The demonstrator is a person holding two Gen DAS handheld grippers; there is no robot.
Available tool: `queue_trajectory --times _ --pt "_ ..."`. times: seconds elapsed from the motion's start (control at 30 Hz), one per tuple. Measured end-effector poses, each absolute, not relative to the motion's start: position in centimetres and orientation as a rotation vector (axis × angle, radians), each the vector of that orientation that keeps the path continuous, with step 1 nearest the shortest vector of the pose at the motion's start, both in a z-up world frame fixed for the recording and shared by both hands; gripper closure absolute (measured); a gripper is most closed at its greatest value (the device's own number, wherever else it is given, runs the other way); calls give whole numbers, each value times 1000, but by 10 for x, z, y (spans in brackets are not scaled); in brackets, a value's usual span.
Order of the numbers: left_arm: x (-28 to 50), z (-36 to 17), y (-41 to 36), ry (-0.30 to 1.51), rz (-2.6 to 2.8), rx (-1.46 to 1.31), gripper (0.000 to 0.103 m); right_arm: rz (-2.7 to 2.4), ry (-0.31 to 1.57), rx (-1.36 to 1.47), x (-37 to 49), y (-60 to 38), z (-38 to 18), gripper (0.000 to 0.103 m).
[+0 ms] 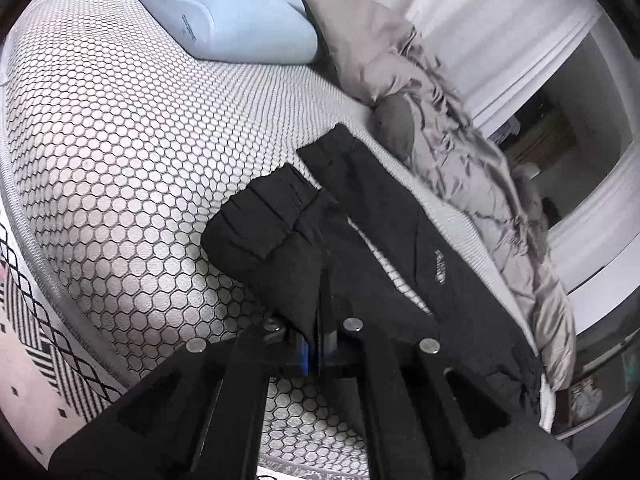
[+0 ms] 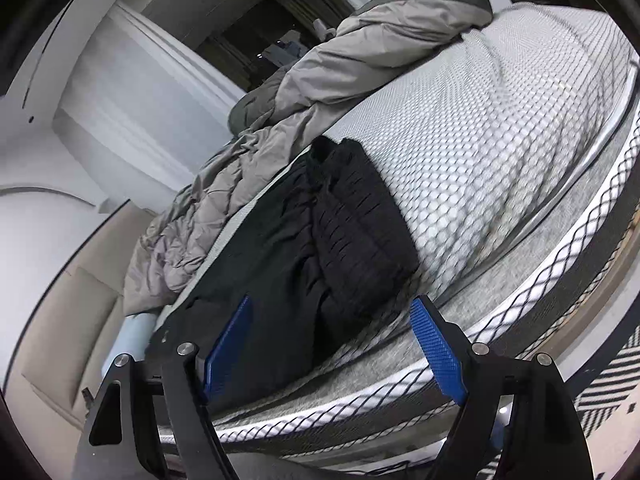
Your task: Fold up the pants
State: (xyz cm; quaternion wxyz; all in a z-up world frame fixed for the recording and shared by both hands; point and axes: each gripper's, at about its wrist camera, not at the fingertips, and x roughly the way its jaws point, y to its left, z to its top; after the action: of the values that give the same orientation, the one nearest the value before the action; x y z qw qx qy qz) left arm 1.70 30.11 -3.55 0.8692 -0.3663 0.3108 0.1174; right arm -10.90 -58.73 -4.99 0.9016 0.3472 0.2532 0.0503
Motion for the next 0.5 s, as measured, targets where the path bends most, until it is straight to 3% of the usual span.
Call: queue_trajectory --times 0.1,0.2,0.33,0.37,0.5 --pt "23 -34 298 657 251 -751 103 122 550 707 -95 -581 -56 20" --pt "24 -33 297 657 247 -750 103 134 560 751 -72 -581 -62 27" --pt "17 -30 292 664 242 -728 103 26 607 758 -52 -586 -67 67" --pt "13 -30 291 664 241 -721 103 19 599 767 -53 -588 -66 85" --pt "-1 -25 286 666 233 -693 103 3 538 746 -82 -590 -54 90"
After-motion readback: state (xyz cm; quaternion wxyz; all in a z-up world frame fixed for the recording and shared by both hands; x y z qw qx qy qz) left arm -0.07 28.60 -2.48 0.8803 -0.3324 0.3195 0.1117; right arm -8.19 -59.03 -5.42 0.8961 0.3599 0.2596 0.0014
